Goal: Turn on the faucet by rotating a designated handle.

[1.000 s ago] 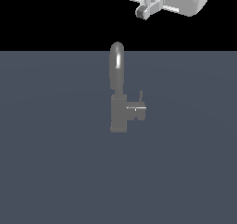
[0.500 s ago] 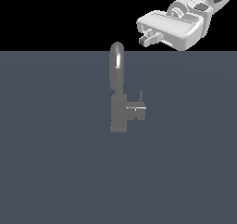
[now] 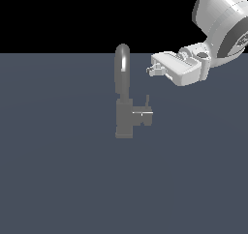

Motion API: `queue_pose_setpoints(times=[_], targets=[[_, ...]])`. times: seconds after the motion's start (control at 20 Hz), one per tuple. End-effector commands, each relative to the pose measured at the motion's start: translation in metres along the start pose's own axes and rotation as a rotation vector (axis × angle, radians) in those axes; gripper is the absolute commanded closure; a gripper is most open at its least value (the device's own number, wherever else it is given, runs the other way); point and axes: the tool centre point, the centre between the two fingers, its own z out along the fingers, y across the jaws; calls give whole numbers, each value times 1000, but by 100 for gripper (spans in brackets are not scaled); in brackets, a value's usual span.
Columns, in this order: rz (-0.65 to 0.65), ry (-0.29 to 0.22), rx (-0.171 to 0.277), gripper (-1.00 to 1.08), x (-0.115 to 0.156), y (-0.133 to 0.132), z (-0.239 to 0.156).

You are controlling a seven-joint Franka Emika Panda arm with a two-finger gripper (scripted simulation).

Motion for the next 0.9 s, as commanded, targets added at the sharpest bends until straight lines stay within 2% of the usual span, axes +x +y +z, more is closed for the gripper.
queue_pose_setpoints(times=[0.0, 0.25, 0.45, 0.65, 0.85], targets=[[53, -53, 54, 108, 20, -1, 3], [140, -138, 141, 108, 54, 1, 12], [189, -186, 190, 108, 72, 3, 19], [218, -215, 219, 108, 82, 4, 23], [228, -224, 229, 108, 86, 5, 25]])
